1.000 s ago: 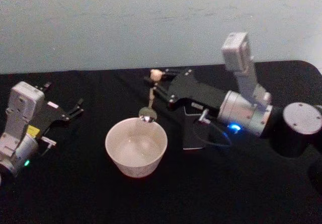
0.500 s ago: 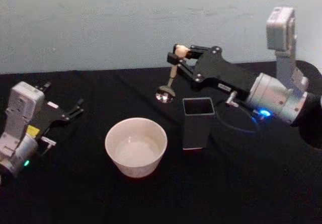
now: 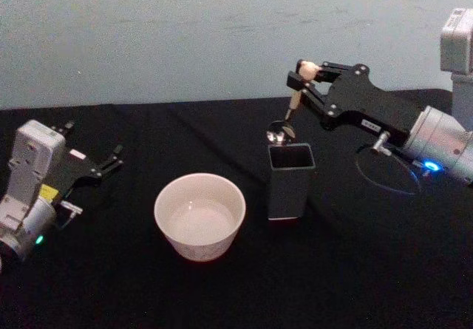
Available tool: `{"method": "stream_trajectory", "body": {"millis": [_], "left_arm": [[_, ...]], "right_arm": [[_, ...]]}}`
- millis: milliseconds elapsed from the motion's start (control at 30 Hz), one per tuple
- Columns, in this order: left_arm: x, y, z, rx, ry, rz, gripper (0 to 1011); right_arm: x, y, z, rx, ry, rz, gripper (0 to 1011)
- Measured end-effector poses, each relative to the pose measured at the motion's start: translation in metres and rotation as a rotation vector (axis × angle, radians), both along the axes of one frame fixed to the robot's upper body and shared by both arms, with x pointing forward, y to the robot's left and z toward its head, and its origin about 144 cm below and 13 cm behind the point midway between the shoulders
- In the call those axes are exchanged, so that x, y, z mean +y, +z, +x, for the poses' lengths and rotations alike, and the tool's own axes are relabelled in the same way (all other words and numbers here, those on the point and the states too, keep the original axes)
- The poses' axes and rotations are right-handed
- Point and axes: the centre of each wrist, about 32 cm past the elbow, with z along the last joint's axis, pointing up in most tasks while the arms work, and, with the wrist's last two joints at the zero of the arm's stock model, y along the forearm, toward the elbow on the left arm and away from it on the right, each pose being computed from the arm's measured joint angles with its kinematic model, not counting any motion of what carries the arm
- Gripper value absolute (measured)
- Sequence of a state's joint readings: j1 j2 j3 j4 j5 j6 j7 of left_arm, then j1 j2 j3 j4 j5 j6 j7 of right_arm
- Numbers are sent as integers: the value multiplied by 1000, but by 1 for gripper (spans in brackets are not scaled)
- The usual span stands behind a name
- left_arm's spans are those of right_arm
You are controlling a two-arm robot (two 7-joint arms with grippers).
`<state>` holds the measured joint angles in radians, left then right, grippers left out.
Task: Pick up the stirring spoon with one hand, stir inside the cup, then place it back in its original position.
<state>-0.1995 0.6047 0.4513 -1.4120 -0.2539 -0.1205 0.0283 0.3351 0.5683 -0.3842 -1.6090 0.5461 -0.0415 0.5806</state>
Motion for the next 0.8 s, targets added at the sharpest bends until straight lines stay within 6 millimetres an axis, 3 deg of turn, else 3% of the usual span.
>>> {"method": "stream_trajectory", "body": {"millis": [800], "left_arm": [[0, 0, 0, 0, 0, 0, 1001]], "right_arm": [[-12, -29, 9, 145, 9, -28, 188]]}}
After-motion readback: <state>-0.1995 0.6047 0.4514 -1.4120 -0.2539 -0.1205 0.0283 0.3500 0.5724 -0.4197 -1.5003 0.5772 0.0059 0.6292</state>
